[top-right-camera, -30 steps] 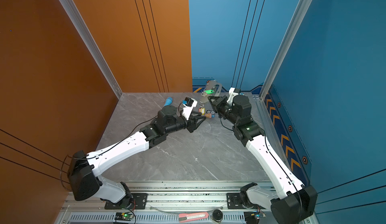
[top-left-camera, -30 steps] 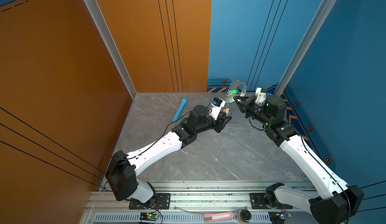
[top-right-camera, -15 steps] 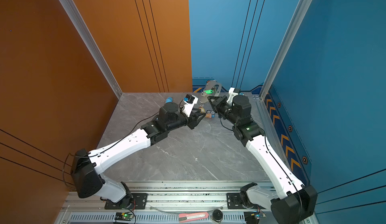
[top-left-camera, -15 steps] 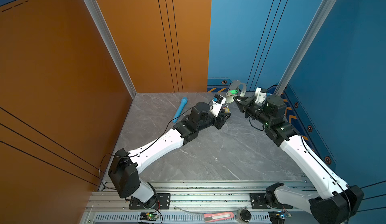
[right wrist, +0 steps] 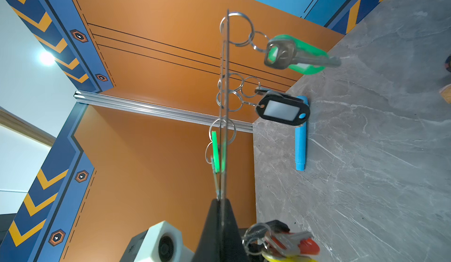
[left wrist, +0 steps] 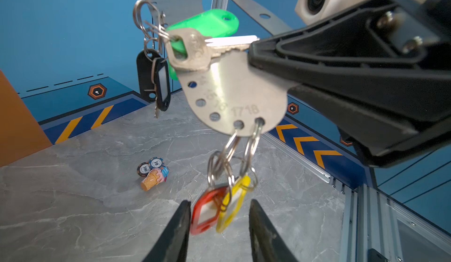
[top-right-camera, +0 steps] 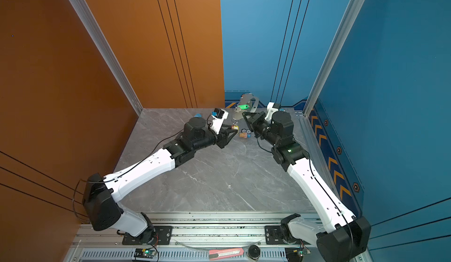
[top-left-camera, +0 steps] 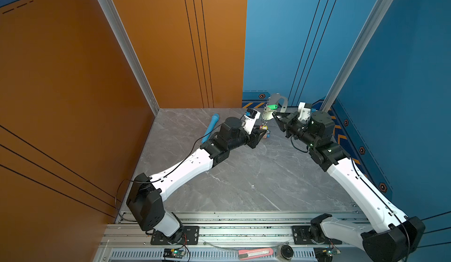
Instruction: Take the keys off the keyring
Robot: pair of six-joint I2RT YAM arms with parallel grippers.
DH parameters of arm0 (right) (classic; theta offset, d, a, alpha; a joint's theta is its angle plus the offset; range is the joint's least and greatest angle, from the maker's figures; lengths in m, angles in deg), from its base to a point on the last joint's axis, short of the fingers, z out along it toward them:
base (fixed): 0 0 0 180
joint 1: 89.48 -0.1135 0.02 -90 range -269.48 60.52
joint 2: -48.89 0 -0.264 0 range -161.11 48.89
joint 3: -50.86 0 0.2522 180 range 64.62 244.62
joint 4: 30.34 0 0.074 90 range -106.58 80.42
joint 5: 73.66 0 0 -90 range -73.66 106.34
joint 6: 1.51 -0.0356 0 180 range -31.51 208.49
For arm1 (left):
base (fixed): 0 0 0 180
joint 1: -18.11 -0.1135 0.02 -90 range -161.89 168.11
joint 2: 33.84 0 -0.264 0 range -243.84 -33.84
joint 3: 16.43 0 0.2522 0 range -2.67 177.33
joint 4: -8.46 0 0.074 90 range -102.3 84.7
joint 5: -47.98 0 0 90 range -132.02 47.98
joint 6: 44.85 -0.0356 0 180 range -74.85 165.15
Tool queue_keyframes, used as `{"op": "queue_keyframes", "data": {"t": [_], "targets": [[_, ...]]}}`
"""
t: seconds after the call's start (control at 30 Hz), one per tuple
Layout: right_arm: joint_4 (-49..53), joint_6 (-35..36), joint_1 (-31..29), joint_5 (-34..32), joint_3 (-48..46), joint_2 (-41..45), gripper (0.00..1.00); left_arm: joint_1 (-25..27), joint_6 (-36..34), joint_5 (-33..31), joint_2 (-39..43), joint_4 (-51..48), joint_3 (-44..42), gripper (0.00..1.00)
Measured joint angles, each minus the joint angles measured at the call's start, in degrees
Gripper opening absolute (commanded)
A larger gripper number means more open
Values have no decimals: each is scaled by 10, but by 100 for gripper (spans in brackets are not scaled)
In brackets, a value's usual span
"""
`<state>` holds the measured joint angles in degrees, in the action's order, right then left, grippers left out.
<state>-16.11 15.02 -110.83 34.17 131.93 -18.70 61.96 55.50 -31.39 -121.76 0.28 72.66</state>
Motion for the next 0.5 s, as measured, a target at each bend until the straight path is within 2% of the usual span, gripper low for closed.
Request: {"op": "queue_keyframes", "data": {"t": [0.13,0.33,0.5], "targets": [[-2,0,0,1,0,0,0,0,7,30,-12,7,14,34],[-5,0,0,1,0,0,0,1,11,47,-19,8,18,34],[-5,0,0,1,0,0,0,1,8,49,-19,2,20,46]]}}
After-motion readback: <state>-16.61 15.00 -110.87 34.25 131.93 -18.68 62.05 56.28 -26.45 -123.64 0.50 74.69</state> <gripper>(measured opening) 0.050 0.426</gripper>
